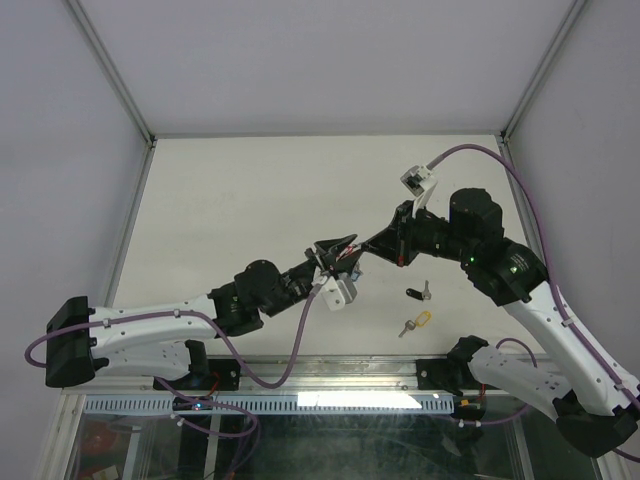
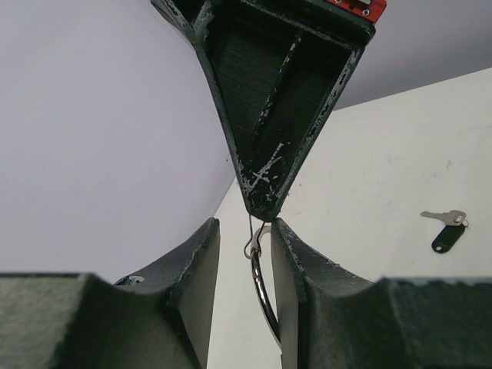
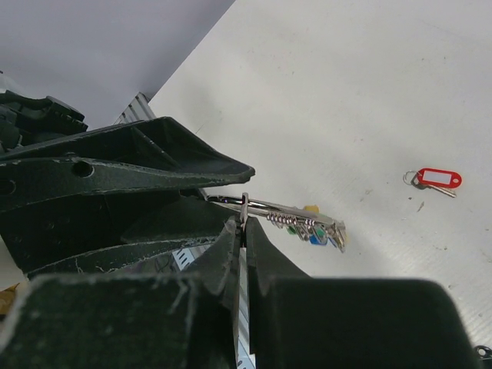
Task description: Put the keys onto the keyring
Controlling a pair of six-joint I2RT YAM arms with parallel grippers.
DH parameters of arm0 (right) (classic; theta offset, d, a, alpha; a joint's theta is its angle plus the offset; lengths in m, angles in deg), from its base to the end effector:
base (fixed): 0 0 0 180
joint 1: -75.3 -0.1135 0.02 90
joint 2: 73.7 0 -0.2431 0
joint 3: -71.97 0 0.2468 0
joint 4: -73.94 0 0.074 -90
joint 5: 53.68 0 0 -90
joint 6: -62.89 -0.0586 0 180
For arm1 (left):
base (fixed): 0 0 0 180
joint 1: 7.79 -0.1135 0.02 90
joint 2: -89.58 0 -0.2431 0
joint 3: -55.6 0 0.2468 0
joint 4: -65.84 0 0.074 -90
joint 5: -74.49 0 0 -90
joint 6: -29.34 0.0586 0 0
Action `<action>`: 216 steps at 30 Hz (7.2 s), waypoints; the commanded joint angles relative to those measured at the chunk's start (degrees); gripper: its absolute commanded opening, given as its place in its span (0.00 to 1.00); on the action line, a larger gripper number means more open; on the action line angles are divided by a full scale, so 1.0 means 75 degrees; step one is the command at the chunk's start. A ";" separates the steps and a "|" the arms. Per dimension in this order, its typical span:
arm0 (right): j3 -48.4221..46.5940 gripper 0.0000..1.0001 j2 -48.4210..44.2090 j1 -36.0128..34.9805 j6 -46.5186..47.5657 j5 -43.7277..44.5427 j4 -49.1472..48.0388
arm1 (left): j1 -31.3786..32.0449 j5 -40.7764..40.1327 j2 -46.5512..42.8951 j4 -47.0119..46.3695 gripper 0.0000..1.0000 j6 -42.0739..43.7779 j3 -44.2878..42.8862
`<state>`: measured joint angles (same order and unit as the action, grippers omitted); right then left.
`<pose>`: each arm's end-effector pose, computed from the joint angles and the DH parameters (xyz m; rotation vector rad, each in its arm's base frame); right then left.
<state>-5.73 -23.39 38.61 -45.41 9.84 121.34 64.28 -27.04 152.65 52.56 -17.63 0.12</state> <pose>0.1469 0.1421 0.3708 -0.6478 1.9306 1.0688 0.0990 -0.2678 0.3107 1.1524 0.9270 -0.2634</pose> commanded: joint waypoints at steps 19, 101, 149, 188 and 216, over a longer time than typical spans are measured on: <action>-0.0407 0.08 -0.0132 -0.0042 0.0092 -0.0320 -0.0400 | 0.0080 0.0343 0.0185 0.0310 0.00 0.0792 -0.0613; 0.1118 0.47 -0.0448 -0.0030 0.1600 -0.0371 -0.2763 | -0.0055 -0.1810 -0.0581 0.1923 0.00 0.3379 -0.0538; -0.1300 0.30 0.1014 -0.0030 -0.0219 -0.1038 -0.0202 | -0.0054 -0.0718 -0.0381 0.2363 0.00 0.0172 -0.1601; -0.1139 0.00 0.0770 -0.0030 -0.0172 -0.0888 -0.0652 | -0.0053 -0.0421 -0.0815 0.2104 0.15 0.0421 -0.1273; -0.0599 0.48 0.1223 0.0452 -0.0708 0.4289 0.2151 | -0.1219 -0.0667 -0.0515 0.3160 0.00 -0.0174 -0.1579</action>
<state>-10.74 -19.28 39.33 -47.27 34.91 129.23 56.02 -29.09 148.10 77.93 -13.68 -8.42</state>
